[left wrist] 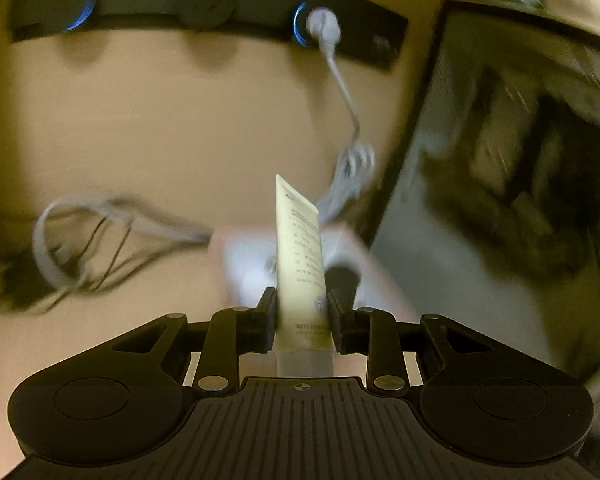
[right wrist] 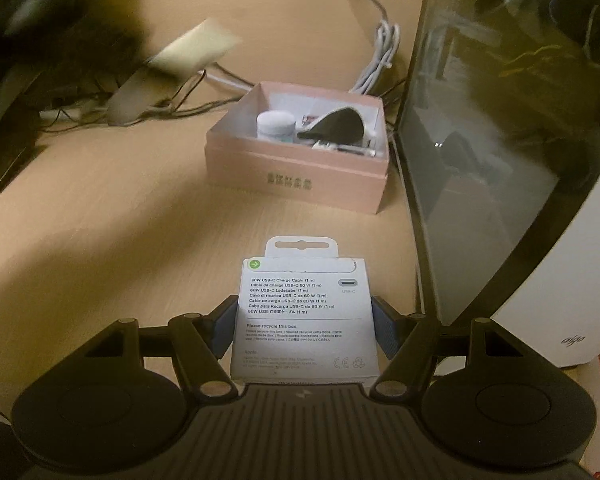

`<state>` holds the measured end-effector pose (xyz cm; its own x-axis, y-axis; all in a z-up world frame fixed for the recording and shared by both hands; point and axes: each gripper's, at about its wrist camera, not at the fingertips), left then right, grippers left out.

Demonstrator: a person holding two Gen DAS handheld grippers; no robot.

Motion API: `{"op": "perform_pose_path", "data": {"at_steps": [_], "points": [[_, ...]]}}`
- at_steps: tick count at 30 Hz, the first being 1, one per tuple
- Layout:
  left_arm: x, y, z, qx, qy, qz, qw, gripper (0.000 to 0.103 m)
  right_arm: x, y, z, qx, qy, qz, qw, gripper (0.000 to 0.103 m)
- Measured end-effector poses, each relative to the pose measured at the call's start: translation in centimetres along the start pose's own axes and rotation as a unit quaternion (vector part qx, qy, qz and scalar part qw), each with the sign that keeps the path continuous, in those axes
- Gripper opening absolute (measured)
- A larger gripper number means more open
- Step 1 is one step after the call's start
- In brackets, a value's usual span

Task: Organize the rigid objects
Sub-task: 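Drop the cream tube into the pink box with the left gripper while the right drops the package in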

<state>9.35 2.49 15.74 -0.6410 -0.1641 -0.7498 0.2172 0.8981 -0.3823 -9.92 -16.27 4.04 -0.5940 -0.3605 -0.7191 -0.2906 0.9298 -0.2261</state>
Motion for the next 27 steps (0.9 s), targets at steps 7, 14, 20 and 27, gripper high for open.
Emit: {"op": "perform_pose_path", "data": {"at_steps": [7, 14, 20, 27], "points": [[-0.5, 2.5, 4.6, -0.022, 0.026, -0.073, 0.9968, 0.031, 0.5, 0.3, 0.0, 0.003, 0.005, 0.004, 1.000, 0.069], [8.1, 6.5, -0.2, -0.037, 0.076, -0.094, 0.9920, 0.031, 0.5, 0.0, 0.8, -0.002, 0.017, -0.006, 1.000, 0.069], [12.1, 8.5, -4.2, -0.054, 0.084, -0.114, 0.9885, 0.031, -4.8, -1.7, -0.3, -0.023, -0.030, 0.008, 0.999, 0.069], [11.8, 8.9, -4.8, -0.086, 0.082, -0.079, 0.9898, 0.031, -18.5, -5.9, 1.6, 0.018, -0.110, 0.086, 0.990, 0.079]]}}
Point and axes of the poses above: each gripper's, at about its wrist camera, not at the fingertips, and z roughly the way its jaws point, y to its left, x to its underside, and after that the axes turned 11 degrees about -z, right-handed
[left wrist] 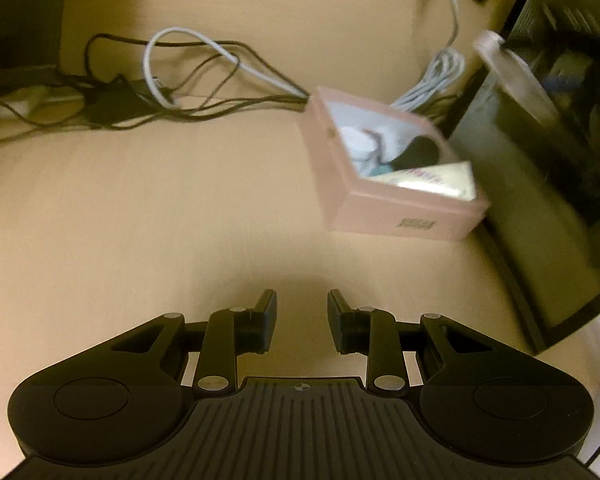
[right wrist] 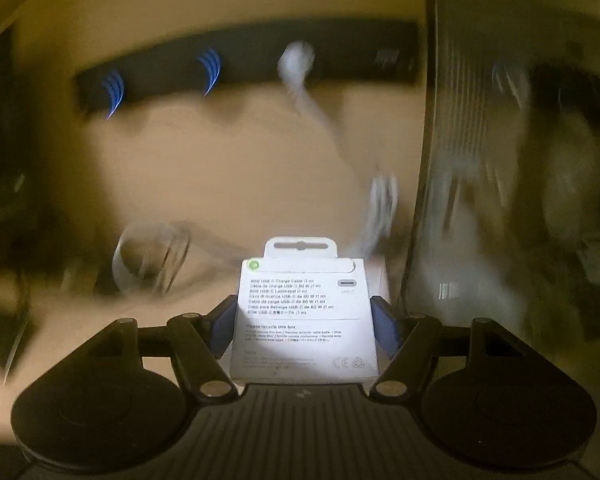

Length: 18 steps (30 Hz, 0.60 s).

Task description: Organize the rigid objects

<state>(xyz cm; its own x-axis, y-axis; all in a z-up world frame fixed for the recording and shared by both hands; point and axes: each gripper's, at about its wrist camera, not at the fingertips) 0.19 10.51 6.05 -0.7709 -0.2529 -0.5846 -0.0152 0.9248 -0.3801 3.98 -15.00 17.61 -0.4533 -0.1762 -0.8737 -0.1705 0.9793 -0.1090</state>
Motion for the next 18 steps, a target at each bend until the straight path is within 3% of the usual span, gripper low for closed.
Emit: {"op": "perform_pose_path", "data": {"at_steps": [2, 5, 8, 11, 14, 18], "points": [[0.3, 0.7, -0.1, -0.011, 0.001, 0.008, 0.9999, 0.031, -2.2, -0.2, 2.1, 0.038, 0.002, 0.008, 0.999, 0.081], [0.8, 2.4, -0.6, -0.019, 0.000, 0.024, 0.9995, 0.031, -1.6, -0.1, 2.3, 0.046, 0.012, 0.017, 0.999, 0.082], [1.4, 4.0, -0.5, -0.032, 0.013, 0.034, 0.9988, 0.031, 2.3, 0.9, 1.5, 0.044, 0.029, 0.020, 0.998, 0.084], [2.0, 4.4, -0.1, -0.039, 0.026, 0.039, 0.9982, 0.031, 7.6, 2.5, 1.3, 0.037, 0.075, 0.015, 0.996, 0.084], [2.7, 3.4, 0.4, -0.051, 0.029, 0.044, 0.9973, 0.032, 12.7, 4.4, 1.4, 0.045, 0.132, -0.011, 0.990, 0.084], [3.5, 0.5, 1.3, -0.064, 0.017, 0.070, 0.9954, 0.038, 16.9, 5.8, 1.4, 0.044, 0.170, -0.056, 0.983, 0.084]]}}
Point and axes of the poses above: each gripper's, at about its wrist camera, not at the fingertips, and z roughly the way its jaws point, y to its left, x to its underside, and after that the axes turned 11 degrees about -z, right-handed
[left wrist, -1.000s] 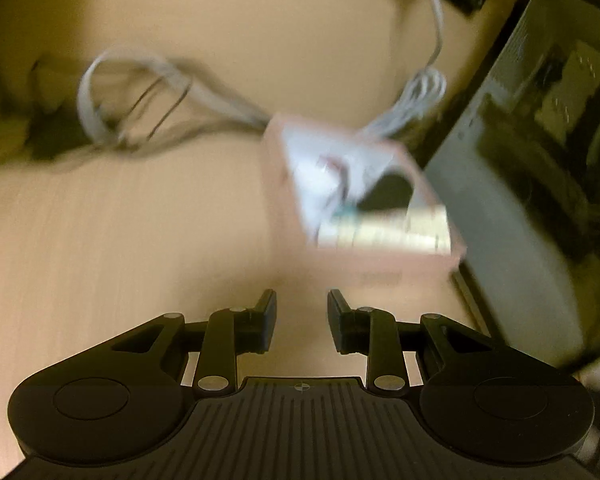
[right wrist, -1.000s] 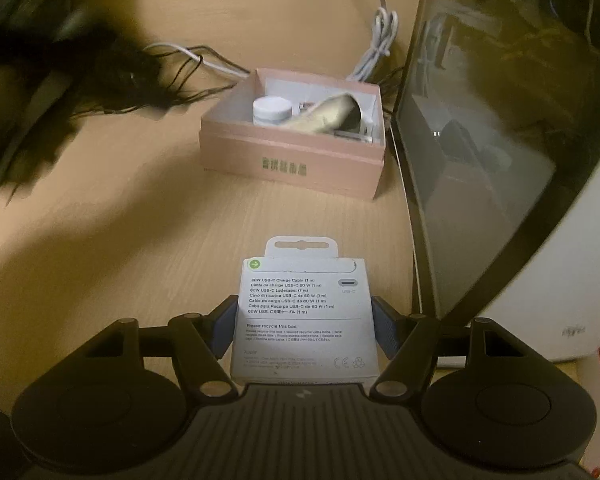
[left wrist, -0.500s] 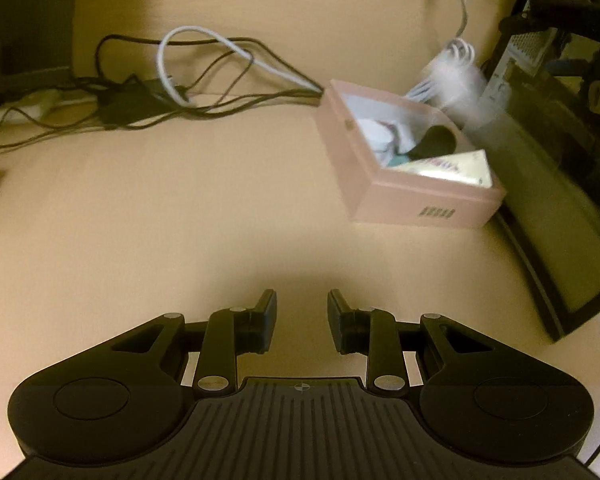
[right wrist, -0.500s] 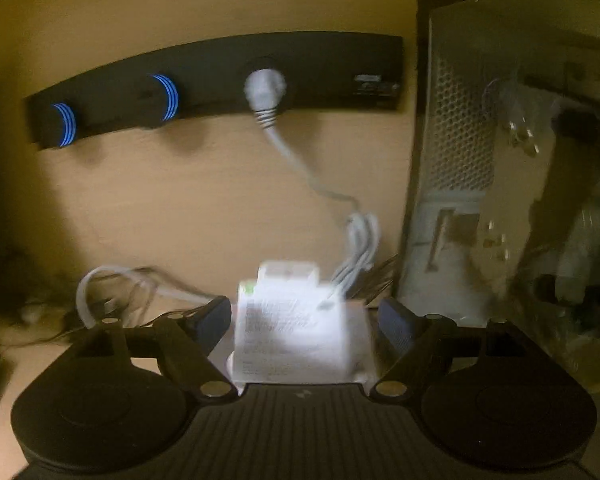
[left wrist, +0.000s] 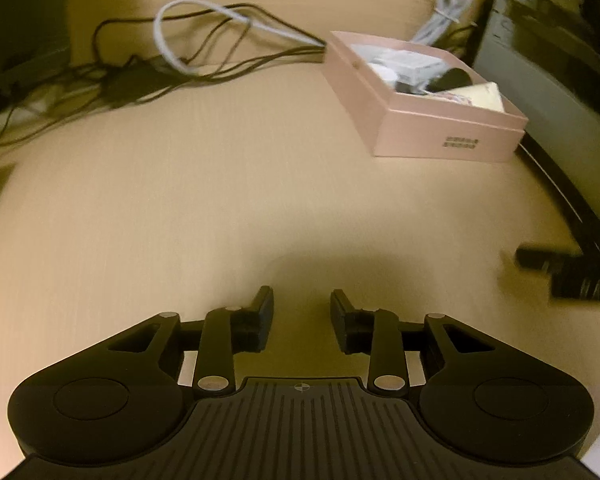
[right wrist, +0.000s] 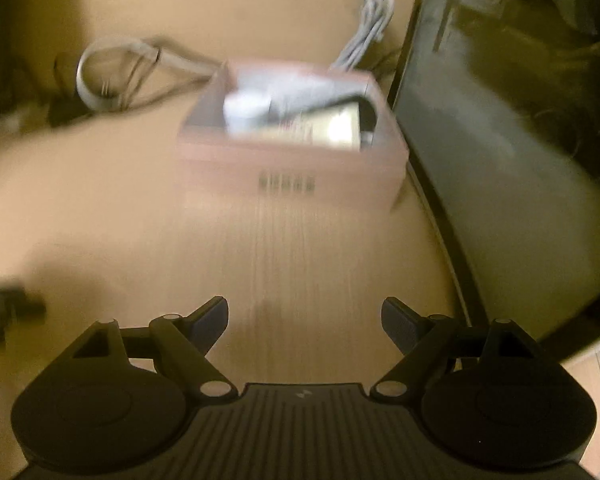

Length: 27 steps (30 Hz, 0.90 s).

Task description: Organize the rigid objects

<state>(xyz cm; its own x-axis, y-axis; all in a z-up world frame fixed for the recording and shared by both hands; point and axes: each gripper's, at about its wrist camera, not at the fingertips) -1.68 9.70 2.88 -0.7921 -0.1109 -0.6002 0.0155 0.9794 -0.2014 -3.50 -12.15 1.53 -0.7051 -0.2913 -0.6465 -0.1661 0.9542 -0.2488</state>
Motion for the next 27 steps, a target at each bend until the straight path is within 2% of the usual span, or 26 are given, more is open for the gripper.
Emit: {"op": "perform_pose_path", "data": {"at_steps": [3, 4, 6, 9, 12, 14, 17, 21, 25, 27], "points": [[0.1, -2.2, 0.6, -0.016, -0.005, -0.001, 0.9999, 0.046, 1.4, -0.1, 0.8, -0.017, 0.011, -0.007, 1.000, 0.084], [0.2, -2.9, 0.8, -0.014, -0.009, 0.006, 0.9998, 0.053, 1.8, -0.3, 1.0, -0.024, 0.012, -0.003, 1.000, 0.084], [0.6, -4.4, 1.3, -0.017, -0.022, 0.028, 0.9992, 0.056, 2.5, -0.7, 1.3, -0.028, 0.007, -0.001, 1.000, 0.085], [1.1, -5.3, 1.8, -0.017, -0.051, 0.021, 0.9983, 0.057, 2.7, -1.3, 1.9, -0.015, -0.022, 0.002, 1.000, 0.093], [1.2, -5.0, 2.2, -0.010, -0.089, -0.029, 0.9956, 0.057, 2.7, -1.8, 2.7, 0.005, -0.038, 0.008, 0.999, 0.103], [1.1, -5.0, 2.5, -0.009, -0.106, -0.045, 0.9933, 0.057, 2.6, -2.1, 3.1, 0.014, -0.044, 0.015, 0.999, 0.103], [1.2, -5.9, 3.1, -0.022, -0.123, -0.027, 0.9919, 0.057, 2.2, -2.4, 3.7, 0.025, -0.052, 0.014, 0.998, 0.103], [1.3, -7.0, 3.8, -0.041, -0.138, -0.007, 0.9896, 0.057, 1.7, -2.9, 4.7, 0.011, -0.074, 0.019, 0.997, 0.103], [1.1, -7.1, 4.0, -0.041, -0.138, -0.006, 0.9896, 0.057, 2.4, -3.9, 5.6, -0.012, -0.092, 0.068, 0.993, 0.103], [1.0, -7.2, 4.2, -0.040, -0.138, -0.005, 0.9896, 0.058, 2.3, -3.7, 5.6, -0.008, -0.091, 0.065, 0.994, 0.103]]}}
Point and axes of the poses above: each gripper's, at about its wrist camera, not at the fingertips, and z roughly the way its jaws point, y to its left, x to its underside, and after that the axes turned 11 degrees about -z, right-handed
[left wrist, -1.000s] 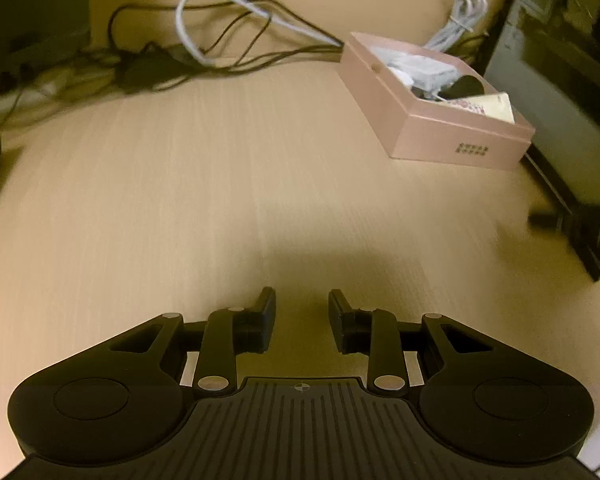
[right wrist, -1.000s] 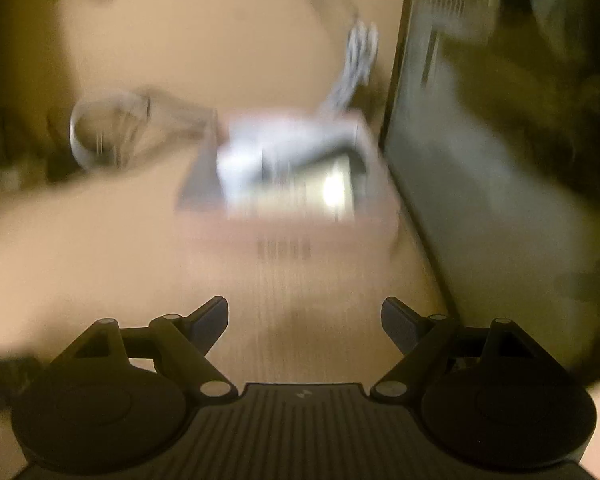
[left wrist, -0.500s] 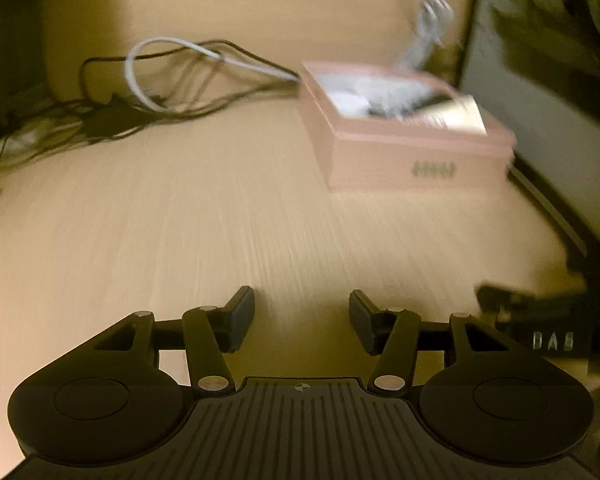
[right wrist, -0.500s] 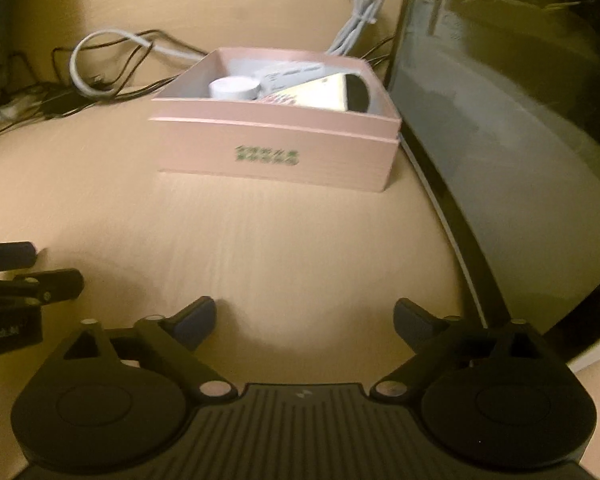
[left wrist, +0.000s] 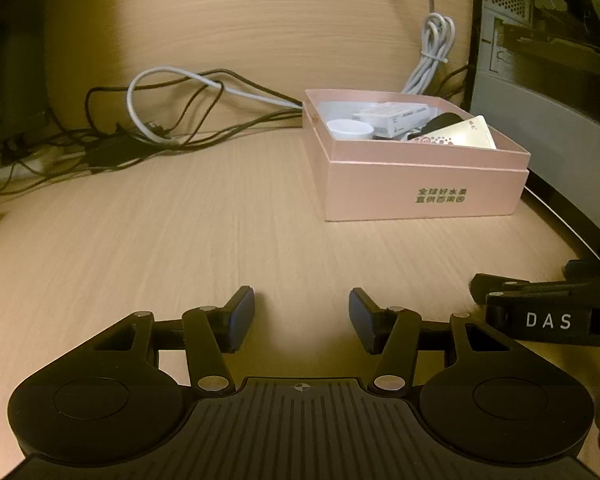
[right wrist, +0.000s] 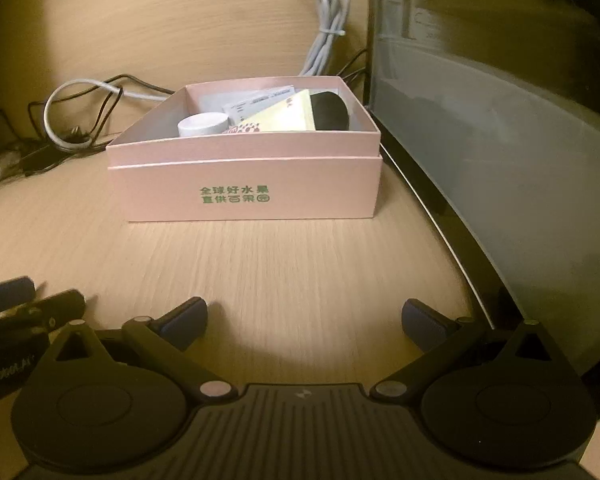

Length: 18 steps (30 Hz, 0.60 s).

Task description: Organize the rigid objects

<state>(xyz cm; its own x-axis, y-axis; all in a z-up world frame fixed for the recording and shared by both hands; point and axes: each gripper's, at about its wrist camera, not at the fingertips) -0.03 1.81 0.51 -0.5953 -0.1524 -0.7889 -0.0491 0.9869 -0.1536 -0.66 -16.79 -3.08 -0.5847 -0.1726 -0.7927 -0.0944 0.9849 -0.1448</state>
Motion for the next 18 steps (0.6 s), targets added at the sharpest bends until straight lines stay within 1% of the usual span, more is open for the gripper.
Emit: {"op": "perform_pose_path", "data": {"at_steps": [7, 11, 18], "points": [[-0.12, -0.21, 0.24, -0.001, 0.000, 0.001, 1.0000, 0.059, 0.13, 0.14, 0.05, -0.002, -0.005, -0.002, 1.000, 0.103], [-0.14, -0.22, 0.24, -0.002, 0.000, 0.001, 1.0000, 0.059, -0.06, -0.04, 0.40, -0.013, -0.007, -0.009, 1.000, 0.103], [-0.23, -0.39, 0.51, -0.004, -0.001, -0.001, 1.0000, 0.060, 0.06, -0.04, 0.26, -0.012, -0.007, -0.009, 1.000, 0.103]]}}
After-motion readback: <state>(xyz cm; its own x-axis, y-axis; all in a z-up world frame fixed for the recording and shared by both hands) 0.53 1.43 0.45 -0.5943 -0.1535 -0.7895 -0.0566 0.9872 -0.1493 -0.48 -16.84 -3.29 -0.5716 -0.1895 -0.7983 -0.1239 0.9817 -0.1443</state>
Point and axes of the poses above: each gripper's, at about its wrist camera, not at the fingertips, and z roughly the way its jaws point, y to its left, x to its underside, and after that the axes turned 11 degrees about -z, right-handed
